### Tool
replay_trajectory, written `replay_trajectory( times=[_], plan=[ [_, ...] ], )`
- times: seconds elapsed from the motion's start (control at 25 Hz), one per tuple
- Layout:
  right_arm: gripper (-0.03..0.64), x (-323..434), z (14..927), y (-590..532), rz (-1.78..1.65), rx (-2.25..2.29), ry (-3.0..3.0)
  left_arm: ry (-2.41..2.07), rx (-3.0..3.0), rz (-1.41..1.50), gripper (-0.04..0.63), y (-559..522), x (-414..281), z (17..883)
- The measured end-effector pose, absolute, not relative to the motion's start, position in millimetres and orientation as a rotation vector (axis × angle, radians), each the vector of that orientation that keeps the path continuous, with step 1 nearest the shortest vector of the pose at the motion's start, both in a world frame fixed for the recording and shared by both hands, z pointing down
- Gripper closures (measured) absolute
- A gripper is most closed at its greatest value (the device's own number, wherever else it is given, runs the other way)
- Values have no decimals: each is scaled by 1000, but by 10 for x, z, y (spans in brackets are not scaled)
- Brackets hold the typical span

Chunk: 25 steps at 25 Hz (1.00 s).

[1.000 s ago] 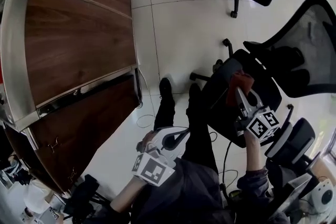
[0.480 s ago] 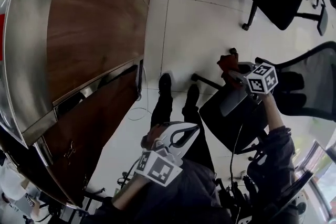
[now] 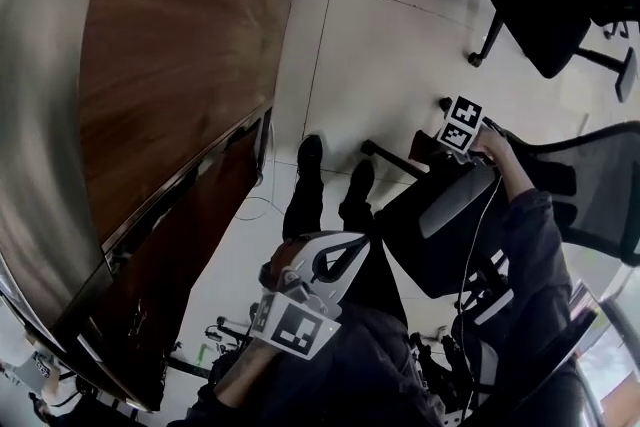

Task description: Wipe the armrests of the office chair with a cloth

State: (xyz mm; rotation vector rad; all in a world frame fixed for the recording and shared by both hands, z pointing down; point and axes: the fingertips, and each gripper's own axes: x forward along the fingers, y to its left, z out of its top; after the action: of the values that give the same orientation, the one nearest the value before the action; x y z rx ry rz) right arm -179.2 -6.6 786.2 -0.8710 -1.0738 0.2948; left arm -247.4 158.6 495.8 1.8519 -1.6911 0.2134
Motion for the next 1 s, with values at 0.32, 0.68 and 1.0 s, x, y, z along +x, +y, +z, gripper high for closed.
replay_trajectory(
  times=[0.32, 0.68, 1.0],
  plan=[
    [560, -1411, 8517, -189, 178, -948, -809, -1708, 1737, 184, 580, 1544, -2517, 5169],
    [560, -1497, 8903, -301, 143, -909, -950, -1663, 1727, 199, 580, 1454, -2385, 5352],
    [560, -1544, 7785, 29, 411, -1202, -806, -1636, 1782, 197, 580, 1232, -2373, 5282]
  ],
)
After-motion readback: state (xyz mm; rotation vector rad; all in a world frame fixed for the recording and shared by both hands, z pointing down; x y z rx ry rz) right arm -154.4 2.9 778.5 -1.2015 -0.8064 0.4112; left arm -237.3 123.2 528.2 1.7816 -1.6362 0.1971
